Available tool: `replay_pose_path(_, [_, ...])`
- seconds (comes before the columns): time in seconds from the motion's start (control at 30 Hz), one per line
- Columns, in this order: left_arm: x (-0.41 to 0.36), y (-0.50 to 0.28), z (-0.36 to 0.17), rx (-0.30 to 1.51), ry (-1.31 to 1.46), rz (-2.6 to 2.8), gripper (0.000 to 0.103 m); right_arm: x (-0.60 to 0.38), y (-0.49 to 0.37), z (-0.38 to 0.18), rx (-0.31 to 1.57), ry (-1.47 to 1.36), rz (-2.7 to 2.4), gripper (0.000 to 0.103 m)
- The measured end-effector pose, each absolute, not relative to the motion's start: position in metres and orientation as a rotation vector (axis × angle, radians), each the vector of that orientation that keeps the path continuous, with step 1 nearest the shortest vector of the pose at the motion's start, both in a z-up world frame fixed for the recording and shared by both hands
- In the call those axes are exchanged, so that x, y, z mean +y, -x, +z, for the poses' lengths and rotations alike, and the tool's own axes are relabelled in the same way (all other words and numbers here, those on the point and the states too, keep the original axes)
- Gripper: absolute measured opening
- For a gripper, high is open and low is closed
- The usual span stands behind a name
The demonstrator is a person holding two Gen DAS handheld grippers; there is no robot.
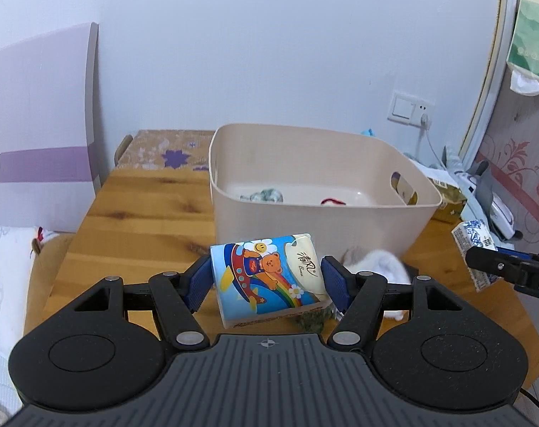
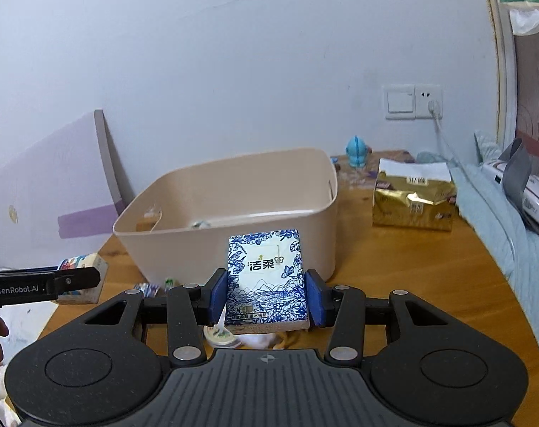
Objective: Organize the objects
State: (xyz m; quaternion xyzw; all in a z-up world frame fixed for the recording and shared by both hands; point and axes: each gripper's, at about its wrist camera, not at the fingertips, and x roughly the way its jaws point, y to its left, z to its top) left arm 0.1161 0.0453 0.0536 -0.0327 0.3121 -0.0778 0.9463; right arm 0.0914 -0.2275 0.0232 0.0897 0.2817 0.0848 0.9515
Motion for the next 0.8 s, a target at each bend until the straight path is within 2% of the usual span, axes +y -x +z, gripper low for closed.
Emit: replay_pose_path(0.8, [0.02,-0.172,0.089,0.548,0.044,-0.185,0.067,-0.235,-0.136,0.046,0.51,-0.174,0.18,0.044])
